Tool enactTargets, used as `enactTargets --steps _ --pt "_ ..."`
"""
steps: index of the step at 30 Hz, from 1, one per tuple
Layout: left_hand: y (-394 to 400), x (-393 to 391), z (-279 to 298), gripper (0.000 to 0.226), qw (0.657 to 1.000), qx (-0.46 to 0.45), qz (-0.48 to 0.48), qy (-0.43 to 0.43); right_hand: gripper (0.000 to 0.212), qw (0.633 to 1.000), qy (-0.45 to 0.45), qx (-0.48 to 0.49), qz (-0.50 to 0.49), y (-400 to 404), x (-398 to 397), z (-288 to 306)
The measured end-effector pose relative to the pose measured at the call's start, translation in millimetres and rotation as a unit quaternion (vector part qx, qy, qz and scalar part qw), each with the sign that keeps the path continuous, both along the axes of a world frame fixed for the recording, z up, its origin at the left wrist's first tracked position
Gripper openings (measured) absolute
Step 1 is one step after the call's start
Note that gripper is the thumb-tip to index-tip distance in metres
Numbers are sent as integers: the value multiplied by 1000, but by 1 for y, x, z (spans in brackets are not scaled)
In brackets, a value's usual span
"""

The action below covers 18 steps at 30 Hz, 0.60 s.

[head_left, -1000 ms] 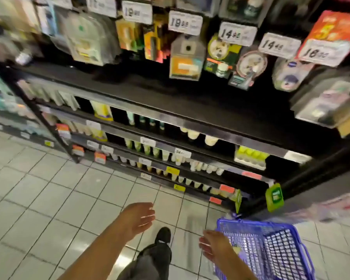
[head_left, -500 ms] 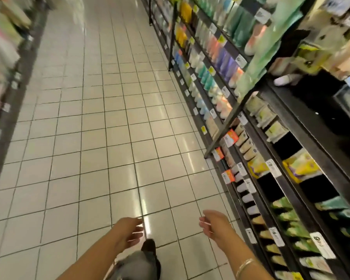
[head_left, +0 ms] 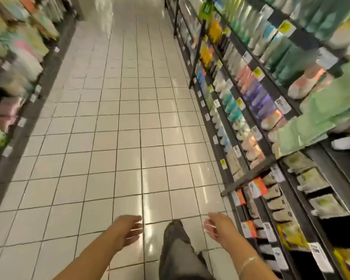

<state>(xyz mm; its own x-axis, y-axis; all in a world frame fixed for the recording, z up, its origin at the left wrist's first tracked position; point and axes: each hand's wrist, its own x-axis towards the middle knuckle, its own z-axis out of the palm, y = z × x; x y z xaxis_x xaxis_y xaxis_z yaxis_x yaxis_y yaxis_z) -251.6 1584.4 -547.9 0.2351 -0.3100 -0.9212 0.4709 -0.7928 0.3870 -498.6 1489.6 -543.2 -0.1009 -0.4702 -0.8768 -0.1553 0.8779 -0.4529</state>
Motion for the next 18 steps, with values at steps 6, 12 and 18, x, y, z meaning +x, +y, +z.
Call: enactTargets --steps 6,12,18 --pt "-124 18 17 9 1000 -21 -3 -17 30 998 20 55 25 -113 13 -3" --pt "-238 41 37 10 998 -64 3 -13 26 998 35 50 27 -210 35 2" --pt "-343 73 34 10 998 -54 -30 -10 20 998 32 52 3 -298 72 -2"
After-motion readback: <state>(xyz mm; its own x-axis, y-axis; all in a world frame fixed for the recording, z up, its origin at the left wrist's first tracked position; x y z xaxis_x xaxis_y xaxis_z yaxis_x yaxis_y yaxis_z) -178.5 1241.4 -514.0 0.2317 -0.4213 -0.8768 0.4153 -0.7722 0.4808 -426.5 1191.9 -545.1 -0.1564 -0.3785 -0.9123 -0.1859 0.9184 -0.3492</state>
